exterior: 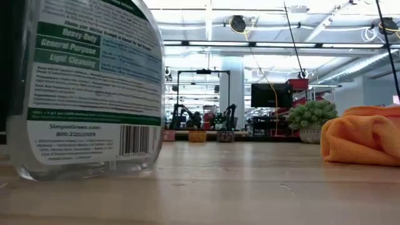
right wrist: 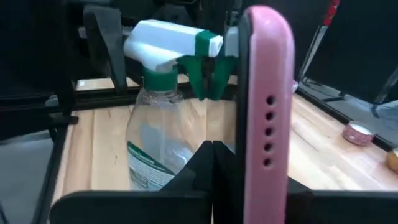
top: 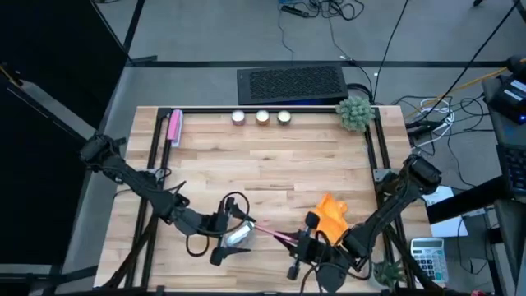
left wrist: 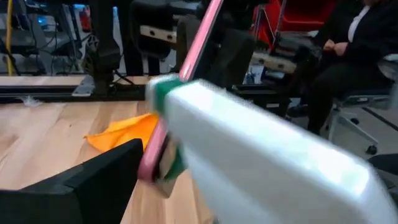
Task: Apply microfiber cloth
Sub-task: Spray the front of the cellphone with a spray bottle
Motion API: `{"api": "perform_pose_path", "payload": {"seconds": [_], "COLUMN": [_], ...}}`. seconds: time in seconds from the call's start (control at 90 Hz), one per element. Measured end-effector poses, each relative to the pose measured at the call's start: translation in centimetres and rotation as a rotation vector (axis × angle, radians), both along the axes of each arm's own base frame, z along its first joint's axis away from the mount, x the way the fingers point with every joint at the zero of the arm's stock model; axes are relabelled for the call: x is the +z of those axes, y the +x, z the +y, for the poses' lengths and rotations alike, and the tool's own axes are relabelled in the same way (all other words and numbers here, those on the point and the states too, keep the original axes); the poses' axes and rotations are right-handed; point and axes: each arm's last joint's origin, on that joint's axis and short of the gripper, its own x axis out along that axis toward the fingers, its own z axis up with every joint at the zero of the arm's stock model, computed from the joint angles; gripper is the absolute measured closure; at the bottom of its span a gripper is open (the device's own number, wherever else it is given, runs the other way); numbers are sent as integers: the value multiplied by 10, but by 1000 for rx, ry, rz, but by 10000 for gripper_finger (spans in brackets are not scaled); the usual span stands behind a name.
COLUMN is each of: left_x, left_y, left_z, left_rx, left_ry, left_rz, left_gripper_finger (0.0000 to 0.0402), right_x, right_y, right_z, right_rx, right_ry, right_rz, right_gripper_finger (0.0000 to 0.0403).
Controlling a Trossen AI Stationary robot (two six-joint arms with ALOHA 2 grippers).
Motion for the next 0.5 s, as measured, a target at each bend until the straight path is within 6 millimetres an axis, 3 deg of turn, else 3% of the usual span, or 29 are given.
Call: {"api": "perform_pose_path", "payload": {"seconds": [0.167,0.378,0.5], "left_x": [0,0,0], "left_y": [0,0,0], "left_z": [0,0,0], "left_rx": [5,5,7], "left_ry": [-1,-2,-2], "left_rz": [-2,-3,-3], "left_gripper_finger": [16,16,16], "right_x": [8,20,29], "right_y": [-19,-31,-42], "right_z": [10,3,8], "right_rx": [36,-5,96], "right_ry": [-29,-63,1], "right_rz": [9,8,24], "right_gripper_finger": [394,394,394]}}
